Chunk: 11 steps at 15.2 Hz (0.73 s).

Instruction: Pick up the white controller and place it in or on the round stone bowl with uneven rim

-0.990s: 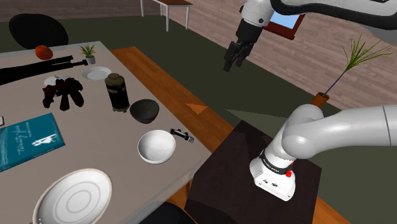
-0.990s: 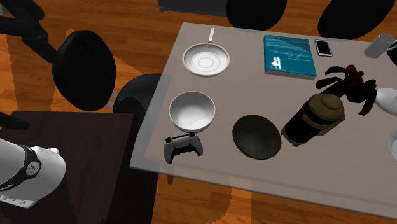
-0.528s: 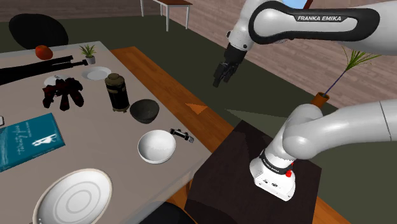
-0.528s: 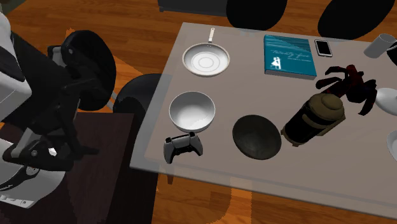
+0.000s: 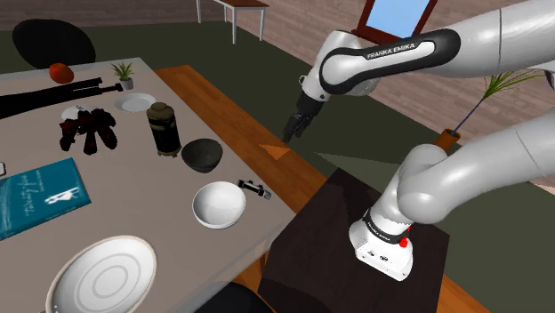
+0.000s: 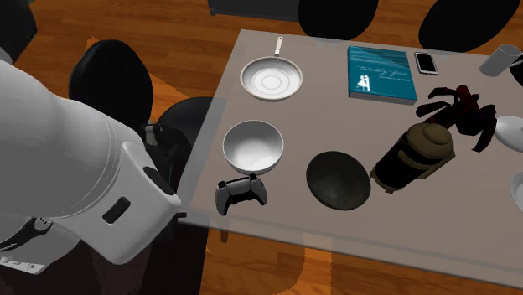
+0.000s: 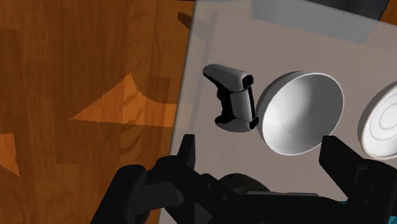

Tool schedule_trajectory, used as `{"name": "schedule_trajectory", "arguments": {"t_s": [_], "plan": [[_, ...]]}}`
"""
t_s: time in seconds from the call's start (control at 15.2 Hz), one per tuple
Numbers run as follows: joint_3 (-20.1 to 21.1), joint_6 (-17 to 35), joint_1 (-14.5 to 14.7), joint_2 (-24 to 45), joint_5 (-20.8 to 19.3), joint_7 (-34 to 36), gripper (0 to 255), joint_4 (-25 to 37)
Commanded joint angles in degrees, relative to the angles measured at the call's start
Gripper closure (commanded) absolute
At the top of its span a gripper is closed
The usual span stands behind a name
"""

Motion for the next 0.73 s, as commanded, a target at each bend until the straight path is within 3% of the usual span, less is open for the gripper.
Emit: {"name": "schedule_trajectory", "arguments": {"t_s": [0.0, 0.33, 0.66], "plan": [[-1.6, 4.8, 2.0, 4.3, 3.1, -3.5, 0, -0.6], [-6.4, 14.1, 8.9, 16.5, 15.2, -16.0, 0, 0.3], [-9.0, 17.7, 14.8, 30.5, 34.9, -34.1, 0, 5.1]]}}
